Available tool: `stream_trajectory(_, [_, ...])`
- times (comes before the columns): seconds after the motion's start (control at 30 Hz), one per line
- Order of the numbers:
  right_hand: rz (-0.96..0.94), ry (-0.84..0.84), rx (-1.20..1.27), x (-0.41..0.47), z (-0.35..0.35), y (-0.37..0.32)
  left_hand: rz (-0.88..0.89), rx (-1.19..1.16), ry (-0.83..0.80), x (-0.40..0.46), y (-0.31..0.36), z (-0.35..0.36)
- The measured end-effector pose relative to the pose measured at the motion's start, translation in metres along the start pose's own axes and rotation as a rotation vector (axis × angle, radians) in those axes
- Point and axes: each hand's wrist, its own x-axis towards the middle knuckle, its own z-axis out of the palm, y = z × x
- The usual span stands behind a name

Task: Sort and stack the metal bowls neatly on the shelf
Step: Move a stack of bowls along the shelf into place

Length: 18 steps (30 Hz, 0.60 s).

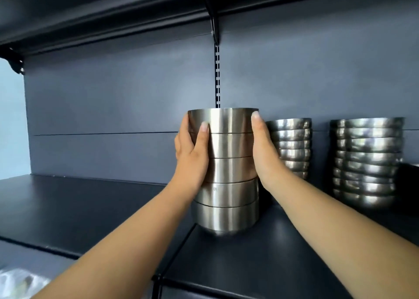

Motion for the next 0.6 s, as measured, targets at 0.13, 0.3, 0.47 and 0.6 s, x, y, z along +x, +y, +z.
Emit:
stream_trajectory(0.13, [0.207,0.037,0.042,-0.029,0.002,0.025,-0.053,-0.069,-0.051,-0.014,-0.022,-0.006])
stream_trajectory(0.3, [0.355,-0.002,0.102,-0.057,-0.003,0.038,-0.268,-0.200,-0.227,-0.035,-0.044,-0.017])
stream_trajectory(0.47, [0.292,-0.128,0.002,-0.070,0.001,0.032,-0.277,-0.262,-0.417,-0.049,-0.050,-0.031])
stream_trajectory(0.6, [0.251,-0.077,-0.014,-0.085,0.006,0.028,-0.298,-0.335,-0.348,-0.055,-0.051,-0.031])
